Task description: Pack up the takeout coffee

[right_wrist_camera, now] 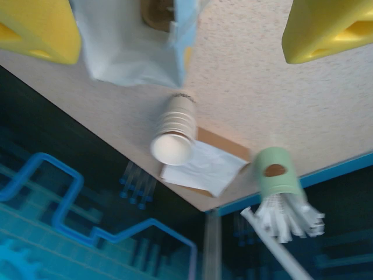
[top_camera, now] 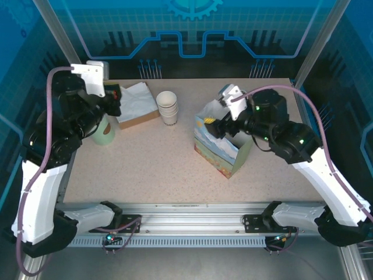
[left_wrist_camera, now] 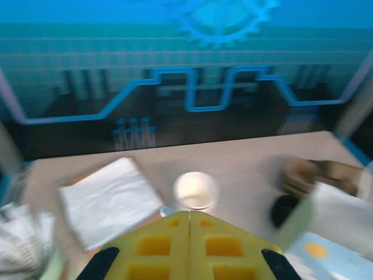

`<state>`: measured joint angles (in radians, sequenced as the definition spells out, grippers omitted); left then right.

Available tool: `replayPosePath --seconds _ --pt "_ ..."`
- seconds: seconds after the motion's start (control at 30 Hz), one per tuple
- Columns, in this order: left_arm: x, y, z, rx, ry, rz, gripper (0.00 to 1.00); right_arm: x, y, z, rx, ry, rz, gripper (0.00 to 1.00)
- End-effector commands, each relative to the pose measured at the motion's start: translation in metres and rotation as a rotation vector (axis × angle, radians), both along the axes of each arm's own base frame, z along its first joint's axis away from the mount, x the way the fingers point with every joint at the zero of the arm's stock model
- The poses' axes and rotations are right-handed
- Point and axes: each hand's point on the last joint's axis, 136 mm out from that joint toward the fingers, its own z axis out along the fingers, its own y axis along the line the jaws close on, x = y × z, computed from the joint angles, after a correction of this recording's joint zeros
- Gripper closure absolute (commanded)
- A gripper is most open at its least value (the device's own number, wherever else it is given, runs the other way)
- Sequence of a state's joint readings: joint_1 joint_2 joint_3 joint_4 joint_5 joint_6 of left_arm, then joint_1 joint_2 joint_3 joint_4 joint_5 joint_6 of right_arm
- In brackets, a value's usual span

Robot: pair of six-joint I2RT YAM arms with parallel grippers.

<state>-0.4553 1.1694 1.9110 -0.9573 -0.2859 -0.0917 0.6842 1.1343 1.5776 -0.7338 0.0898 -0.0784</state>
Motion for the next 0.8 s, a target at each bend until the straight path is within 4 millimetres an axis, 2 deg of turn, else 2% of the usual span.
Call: replayPosePath --seconds 0.0,0.17,0.3,0.43,0.6,0.77 --pt "0.003 -0.058 -0.001 -0.062 0.027 -0.192 1.0 -0.001 -0.04 0.002 0.004 0.041 -0.129 0.1" --pt "0.001 -0.114 0.012 -0.089 -0.014 -0.357 1.0 -0.003 -0.073 0.001 0.026 0.053 -0.227 0.1" --pt "0.007 -0.151 0.015 -0.098 -0.009 -0.446 1.0 -0.005 -0.081 -0.009 0.029 0.081 -0.249 0.1" --pt "0.008 -0.18 0.015 -0.107 -0.001 -0.52 1.0 -0.005 -0.087 -0.018 0.02 0.104 -0.272 0.1" --pt "0.019 -0.201 -0.004 -0.081 0.045 -0.541 1.0 -0.004 -0.09 -0.021 0.022 0.116 -0.279 0.1" --pt "0.039 -0.214 -0.04 -0.008 0.119 -0.518 1.0 -0.002 -0.092 -0.028 0.018 0.134 -0.284 0.1"
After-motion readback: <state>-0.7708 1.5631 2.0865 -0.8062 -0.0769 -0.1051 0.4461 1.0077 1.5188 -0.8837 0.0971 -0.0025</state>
